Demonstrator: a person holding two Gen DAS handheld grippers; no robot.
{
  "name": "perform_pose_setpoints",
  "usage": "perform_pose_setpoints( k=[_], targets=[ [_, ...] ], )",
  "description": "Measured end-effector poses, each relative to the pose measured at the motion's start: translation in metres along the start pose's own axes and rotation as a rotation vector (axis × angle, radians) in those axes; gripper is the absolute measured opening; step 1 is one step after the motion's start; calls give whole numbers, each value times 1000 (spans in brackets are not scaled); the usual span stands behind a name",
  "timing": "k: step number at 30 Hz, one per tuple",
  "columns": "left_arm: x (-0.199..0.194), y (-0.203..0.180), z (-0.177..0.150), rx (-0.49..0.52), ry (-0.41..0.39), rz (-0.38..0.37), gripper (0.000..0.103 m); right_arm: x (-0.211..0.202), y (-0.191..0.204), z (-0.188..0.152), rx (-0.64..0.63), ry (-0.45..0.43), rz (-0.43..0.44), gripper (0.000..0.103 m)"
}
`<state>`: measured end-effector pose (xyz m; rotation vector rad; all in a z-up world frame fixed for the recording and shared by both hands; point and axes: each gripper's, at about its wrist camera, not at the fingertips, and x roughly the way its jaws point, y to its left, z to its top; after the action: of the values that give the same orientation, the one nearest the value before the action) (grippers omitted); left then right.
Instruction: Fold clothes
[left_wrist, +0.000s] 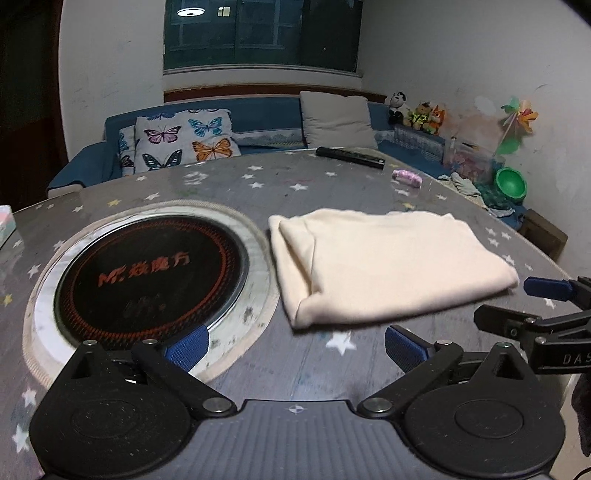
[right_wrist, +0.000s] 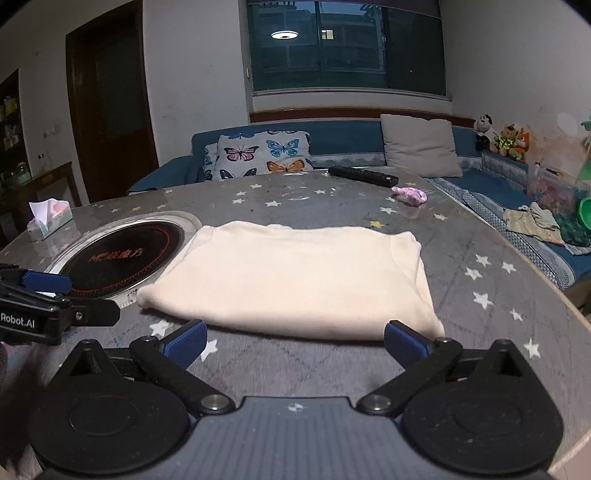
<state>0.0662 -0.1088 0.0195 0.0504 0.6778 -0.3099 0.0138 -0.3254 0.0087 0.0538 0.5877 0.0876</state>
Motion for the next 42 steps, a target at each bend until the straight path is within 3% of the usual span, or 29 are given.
perform_pose_setpoints(
  k=[14,42],
  targets=[
    [-18,3,-24,-6,-2,30,103,-8,14,-16,19,27,-47,103],
    [-36,-12,-44,36,-15,36,103,-20,28,-28,29,43,-46,103]
  ],
)
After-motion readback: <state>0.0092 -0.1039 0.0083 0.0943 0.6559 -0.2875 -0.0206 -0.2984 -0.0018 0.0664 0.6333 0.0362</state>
